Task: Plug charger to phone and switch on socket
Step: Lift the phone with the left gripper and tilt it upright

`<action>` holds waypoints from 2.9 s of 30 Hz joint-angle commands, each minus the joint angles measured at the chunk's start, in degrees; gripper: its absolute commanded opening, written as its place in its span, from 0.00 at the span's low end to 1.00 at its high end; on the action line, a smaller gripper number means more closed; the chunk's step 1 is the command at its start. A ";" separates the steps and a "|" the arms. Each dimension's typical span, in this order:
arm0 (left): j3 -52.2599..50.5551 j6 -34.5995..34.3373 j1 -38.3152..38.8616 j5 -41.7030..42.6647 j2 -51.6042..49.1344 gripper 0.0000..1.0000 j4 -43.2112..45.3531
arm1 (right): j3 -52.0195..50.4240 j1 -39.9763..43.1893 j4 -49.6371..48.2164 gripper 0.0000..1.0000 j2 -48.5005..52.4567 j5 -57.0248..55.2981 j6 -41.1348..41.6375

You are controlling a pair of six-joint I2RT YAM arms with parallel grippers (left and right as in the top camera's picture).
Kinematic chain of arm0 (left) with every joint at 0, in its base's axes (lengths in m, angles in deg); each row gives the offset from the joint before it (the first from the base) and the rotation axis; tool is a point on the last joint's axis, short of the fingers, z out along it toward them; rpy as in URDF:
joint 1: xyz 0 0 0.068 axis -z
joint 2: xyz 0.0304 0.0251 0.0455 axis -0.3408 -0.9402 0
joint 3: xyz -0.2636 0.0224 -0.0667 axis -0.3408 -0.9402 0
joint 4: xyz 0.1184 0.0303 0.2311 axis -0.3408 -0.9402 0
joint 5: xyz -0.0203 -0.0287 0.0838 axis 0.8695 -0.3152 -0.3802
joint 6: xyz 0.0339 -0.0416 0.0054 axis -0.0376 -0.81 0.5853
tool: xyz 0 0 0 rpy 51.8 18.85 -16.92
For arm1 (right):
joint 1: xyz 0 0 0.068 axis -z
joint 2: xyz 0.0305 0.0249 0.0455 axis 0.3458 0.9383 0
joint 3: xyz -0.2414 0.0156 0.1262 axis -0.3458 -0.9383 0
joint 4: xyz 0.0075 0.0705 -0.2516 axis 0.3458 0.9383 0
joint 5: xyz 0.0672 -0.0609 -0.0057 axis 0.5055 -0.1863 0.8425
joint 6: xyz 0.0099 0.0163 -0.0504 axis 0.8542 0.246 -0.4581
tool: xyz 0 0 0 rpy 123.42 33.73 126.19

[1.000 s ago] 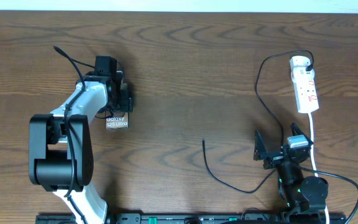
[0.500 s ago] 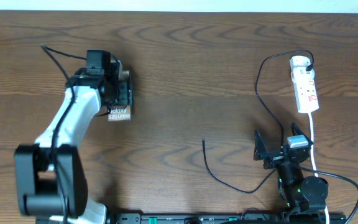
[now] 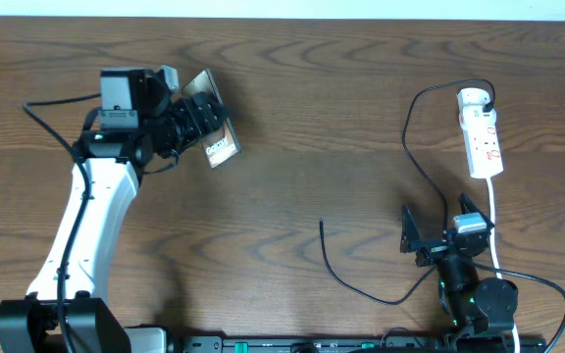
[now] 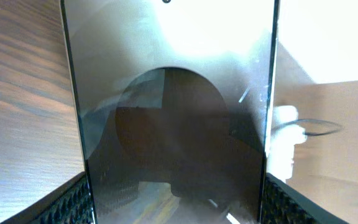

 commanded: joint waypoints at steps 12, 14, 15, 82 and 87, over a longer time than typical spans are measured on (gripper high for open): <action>0.74 -56.92 -1.66 21.09 1.09 0.07 9.01 | -0.07 -0.50 0.28 0.99 -0.31 -0.17 0.35; 0.72 -63.36 -1.68 21.53 1.09 0.07 8.98 | -0.07 -0.50 0.28 0.99 -0.31 -0.17 0.35; 0.72 -65.72 -1.68 21.86 1.09 0.07 9.01 | -0.07 -0.50 0.28 0.99 -0.31 -0.17 0.35; 0.15 -5.49 10.99 -34.75 1.05 0.07 -9.90 | -0.07 -0.50 -0.15 0.99 -0.31 -2.69 0.20; 0.15 -5.51 10.99 -34.75 1.05 0.07 -8.94 | 3.37 -0.50 -4.68 0.99 0.35 -1.64 0.76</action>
